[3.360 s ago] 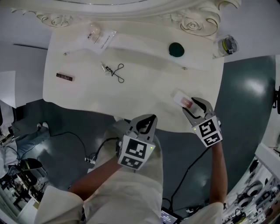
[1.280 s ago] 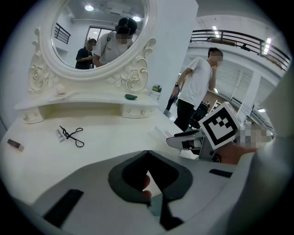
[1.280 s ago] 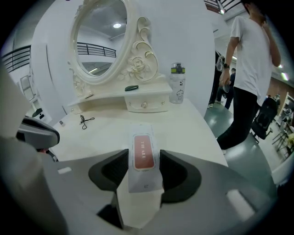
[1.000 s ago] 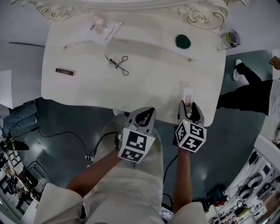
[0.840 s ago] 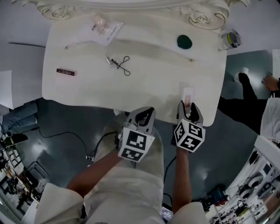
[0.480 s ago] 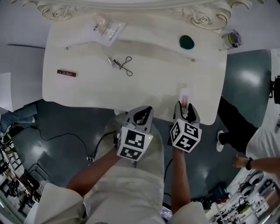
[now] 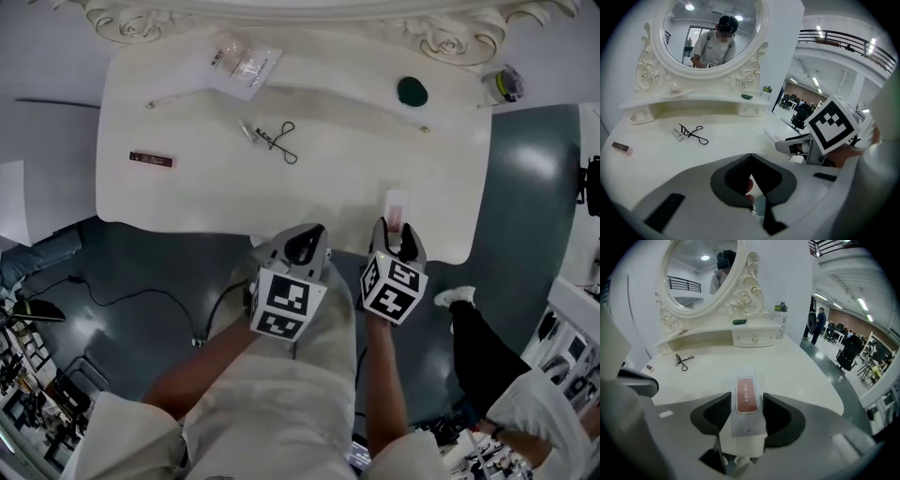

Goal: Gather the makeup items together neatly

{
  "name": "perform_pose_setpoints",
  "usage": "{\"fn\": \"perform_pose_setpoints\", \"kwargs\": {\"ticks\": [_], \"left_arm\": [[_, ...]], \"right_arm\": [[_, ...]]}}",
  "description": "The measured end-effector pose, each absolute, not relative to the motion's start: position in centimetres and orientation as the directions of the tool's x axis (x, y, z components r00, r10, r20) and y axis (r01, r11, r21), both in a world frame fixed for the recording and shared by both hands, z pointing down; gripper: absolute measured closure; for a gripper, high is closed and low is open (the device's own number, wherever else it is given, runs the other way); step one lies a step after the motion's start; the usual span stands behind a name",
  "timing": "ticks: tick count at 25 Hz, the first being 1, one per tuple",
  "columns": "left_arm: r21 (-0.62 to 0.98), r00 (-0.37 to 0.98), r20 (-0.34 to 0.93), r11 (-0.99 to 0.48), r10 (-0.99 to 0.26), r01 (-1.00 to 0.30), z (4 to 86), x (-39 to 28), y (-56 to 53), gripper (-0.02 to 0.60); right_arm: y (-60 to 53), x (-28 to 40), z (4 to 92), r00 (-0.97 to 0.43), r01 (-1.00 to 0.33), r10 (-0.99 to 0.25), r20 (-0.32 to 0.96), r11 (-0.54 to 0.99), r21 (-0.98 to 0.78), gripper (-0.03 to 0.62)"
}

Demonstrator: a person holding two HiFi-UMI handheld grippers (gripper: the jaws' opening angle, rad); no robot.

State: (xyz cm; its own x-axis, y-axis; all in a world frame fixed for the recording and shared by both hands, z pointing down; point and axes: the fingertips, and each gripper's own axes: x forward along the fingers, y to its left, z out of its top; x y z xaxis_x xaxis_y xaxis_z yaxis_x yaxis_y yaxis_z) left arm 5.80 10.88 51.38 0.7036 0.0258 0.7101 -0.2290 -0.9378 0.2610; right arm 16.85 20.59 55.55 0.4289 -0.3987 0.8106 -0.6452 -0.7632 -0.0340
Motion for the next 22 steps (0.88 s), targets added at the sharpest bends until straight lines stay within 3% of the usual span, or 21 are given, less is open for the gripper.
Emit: {"fn": "perform_pose_setpoints", "kwargs": {"ticks": [22], "left_arm": [[0.262, 0.696, 0.716, -0.942, 0.045, -0.208, 51.8, 3.0, 8.4, 0.577]], "right_arm": [[18.8, 15.1, 57.0, 0.459, -0.553, -0.282, 0.842, -0.833, 0.022, 0.387]]}}
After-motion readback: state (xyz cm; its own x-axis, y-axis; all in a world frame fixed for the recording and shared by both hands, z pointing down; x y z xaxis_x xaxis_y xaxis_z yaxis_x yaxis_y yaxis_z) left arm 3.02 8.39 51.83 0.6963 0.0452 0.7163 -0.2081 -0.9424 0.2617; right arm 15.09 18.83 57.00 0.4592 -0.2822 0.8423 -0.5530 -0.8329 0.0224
